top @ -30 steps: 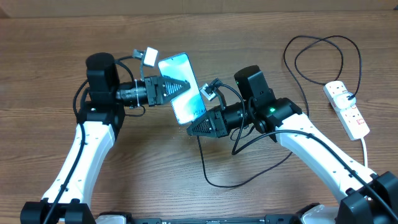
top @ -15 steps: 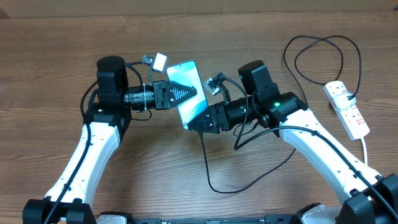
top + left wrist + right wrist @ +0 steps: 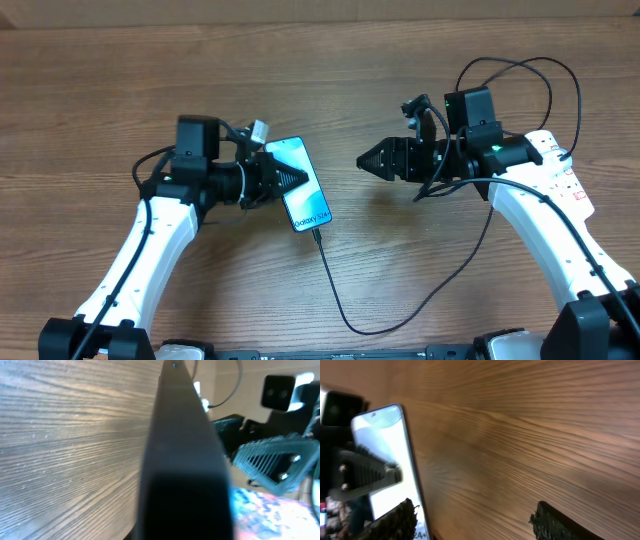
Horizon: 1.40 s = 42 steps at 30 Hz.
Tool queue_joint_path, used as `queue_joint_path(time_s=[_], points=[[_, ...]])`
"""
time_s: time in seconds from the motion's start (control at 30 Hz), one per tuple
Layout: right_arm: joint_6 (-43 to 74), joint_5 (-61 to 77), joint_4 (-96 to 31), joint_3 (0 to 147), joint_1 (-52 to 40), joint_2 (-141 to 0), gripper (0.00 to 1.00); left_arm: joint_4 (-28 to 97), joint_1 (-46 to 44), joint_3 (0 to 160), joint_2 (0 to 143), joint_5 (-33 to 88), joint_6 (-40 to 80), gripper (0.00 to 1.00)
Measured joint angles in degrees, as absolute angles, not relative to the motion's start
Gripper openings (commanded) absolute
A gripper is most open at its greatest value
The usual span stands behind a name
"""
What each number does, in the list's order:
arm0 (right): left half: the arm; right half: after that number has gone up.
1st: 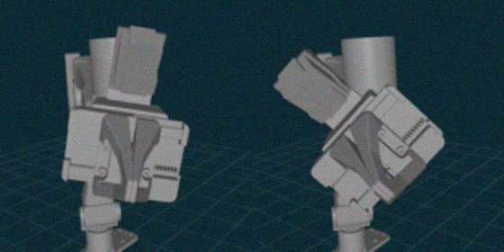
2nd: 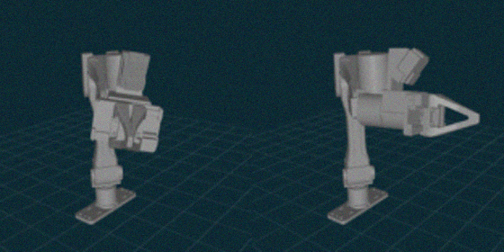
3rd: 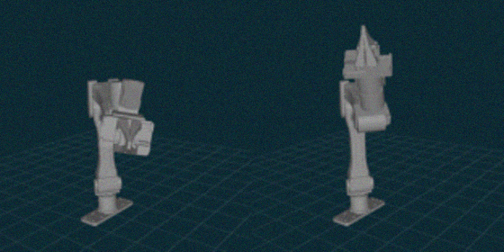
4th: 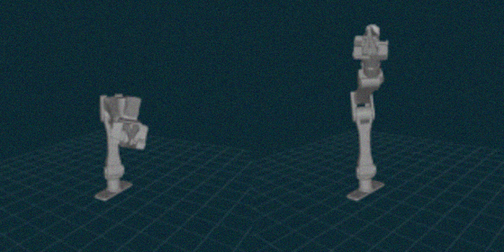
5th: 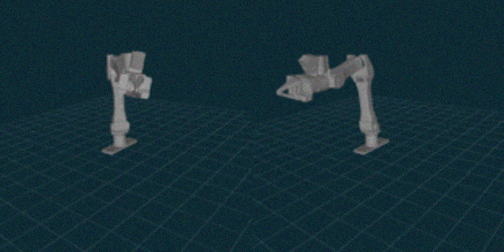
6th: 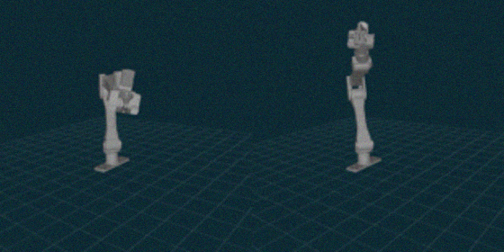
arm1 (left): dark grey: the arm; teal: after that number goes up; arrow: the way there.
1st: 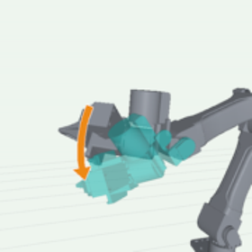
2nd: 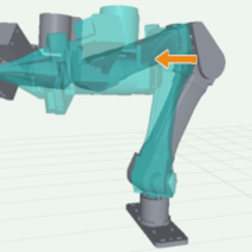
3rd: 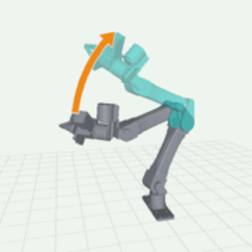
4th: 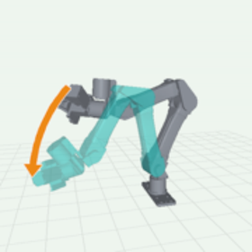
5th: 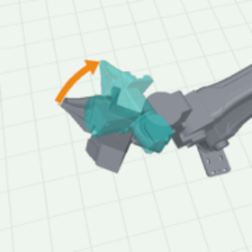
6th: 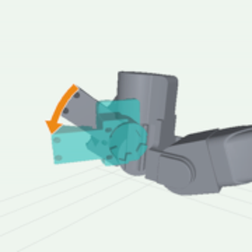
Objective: Plug charger to phone and switch on socket
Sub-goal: 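Lower the phone flat onto the table with the left gripper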
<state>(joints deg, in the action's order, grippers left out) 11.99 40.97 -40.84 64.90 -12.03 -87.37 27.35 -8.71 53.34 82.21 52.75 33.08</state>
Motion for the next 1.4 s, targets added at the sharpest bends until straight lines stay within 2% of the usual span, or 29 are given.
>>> queue_joint_path(time_s=[0.23,0.47,0.7,0.93,1.4], points=[[12.01,36.91,-44.99,64.90,-11.66,-87.37,0.81,30.87,-12.36,53.34,86.04,47.42,29.74,0.04],[11.97,35.14,-47.13,64.90,-11.66,-87.37,0.90,34.59,-12.38,53.32,98.56,39.72,23.07,0.04],[11.94,33.82,-47.75,64.90,-11.64,-87.37,1.00,34.79,-12.36,53.43,104.71,39.44,14.68,0.04],[11.97,33.17,-47.81,64.90,-11.66,-87.37,1.00,34.35,-11.57,53.95,105.41,40.93,10.07,0.04],[11.97,32.12,-47.83,64.90,-11.66,-87.37,1.00,33.43,-8.58,54.15,105.41,39.77,8.97,0.06]])
